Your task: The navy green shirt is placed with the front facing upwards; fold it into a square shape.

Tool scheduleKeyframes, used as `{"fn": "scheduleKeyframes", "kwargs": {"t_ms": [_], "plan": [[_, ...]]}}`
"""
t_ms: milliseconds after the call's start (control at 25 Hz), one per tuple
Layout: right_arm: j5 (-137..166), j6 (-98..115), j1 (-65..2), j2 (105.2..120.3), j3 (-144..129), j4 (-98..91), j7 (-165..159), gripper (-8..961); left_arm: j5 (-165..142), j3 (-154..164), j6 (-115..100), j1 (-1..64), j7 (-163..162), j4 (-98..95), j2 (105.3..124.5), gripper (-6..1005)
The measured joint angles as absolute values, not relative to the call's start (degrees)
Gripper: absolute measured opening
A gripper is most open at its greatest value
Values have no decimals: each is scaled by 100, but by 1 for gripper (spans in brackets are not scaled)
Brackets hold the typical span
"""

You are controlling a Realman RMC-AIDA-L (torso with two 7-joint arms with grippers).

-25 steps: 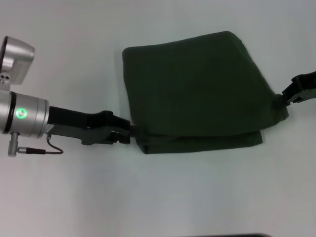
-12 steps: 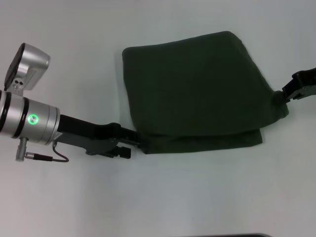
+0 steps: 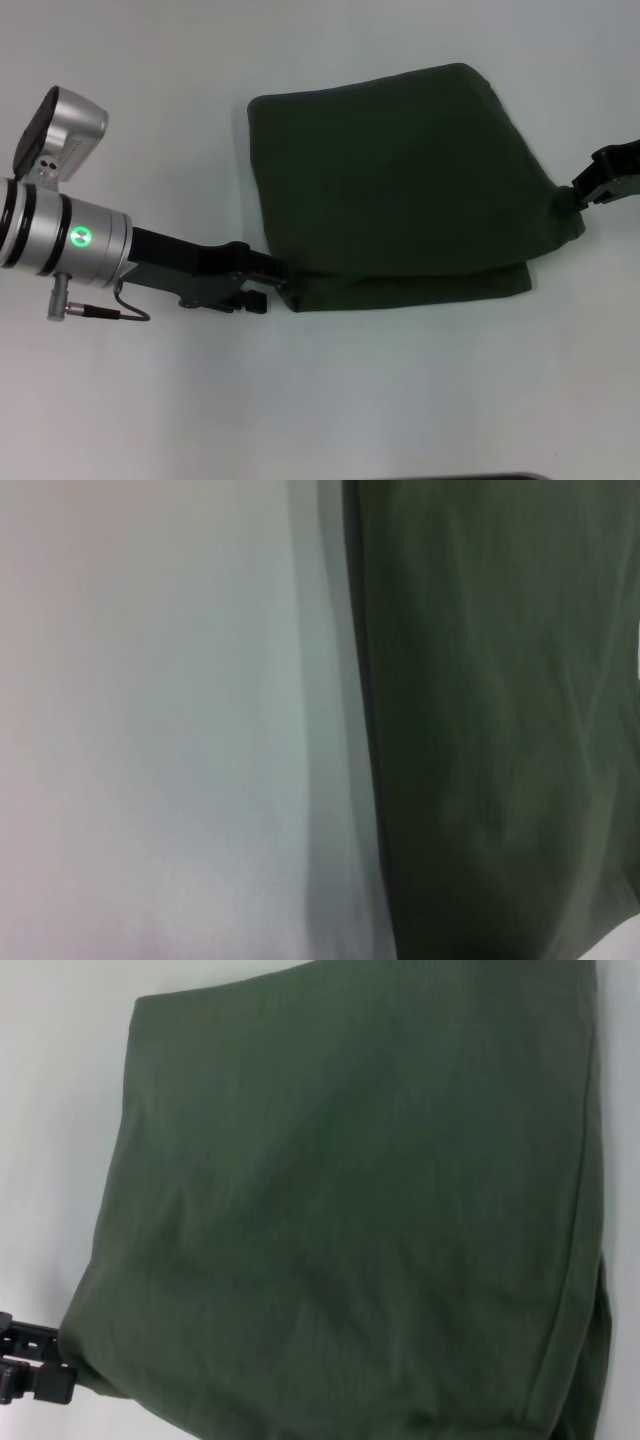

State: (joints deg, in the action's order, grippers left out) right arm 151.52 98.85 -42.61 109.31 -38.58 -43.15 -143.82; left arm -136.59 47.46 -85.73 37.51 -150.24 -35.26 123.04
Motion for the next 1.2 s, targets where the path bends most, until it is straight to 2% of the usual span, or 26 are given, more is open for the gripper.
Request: {"fn": "scheduleKeyframes", "kwargs": {"t_ms": [160, 560, 800, 1200], "plan": [[15152, 9887, -4256, 10931, -3858, -4315, -14384, 23, -13659, 4746, -8569, 3753, -15038, -3508, 12339, 643], [15152, 9887, -4233, 10931, -3858, -4299, -14391, 23, -13615, 4798, -8567, 3811, -14986, -3463, 12362, 531], [15152, 9887, -4227, 10929, -3858, -4246, -14376, 23, -13638, 4907, -8504, 3835, -15039, -3462, 12364, 277], [15152, 9887, -4229, 10924, -3858, -4245, -14379, 23, -13619, 4876, -8702, 3784, -15044, -3479, 12316, 99]]}}
